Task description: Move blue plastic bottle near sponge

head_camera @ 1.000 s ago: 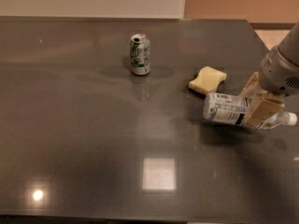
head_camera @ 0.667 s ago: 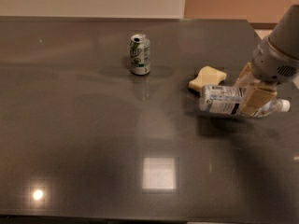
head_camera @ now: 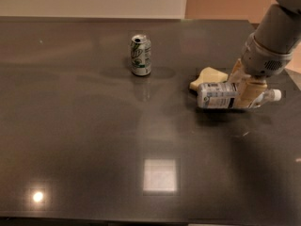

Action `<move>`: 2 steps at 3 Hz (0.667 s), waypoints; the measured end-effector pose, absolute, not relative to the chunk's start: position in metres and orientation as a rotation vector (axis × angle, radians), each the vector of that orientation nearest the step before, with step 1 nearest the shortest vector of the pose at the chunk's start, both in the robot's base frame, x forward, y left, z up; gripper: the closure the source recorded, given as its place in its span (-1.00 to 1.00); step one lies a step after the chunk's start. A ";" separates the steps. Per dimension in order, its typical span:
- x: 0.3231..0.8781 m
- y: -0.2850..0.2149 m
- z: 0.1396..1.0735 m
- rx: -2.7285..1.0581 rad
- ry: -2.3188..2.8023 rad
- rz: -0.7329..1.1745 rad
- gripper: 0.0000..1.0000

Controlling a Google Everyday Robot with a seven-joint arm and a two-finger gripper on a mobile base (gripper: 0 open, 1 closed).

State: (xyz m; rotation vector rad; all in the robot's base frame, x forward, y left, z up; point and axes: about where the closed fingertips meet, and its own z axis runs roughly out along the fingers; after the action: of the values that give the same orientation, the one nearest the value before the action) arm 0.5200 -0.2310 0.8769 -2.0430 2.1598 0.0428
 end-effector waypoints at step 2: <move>0.535 -0.236 0.857 -2.122 2.121 0.074 -0.28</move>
Offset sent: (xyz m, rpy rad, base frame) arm 0.0145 -0.0110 -0.0271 -0.0033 0.0809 0.0965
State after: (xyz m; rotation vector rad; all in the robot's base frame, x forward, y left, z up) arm 0.5352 -0.2356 0.8574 -2.1220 2.1210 0.0744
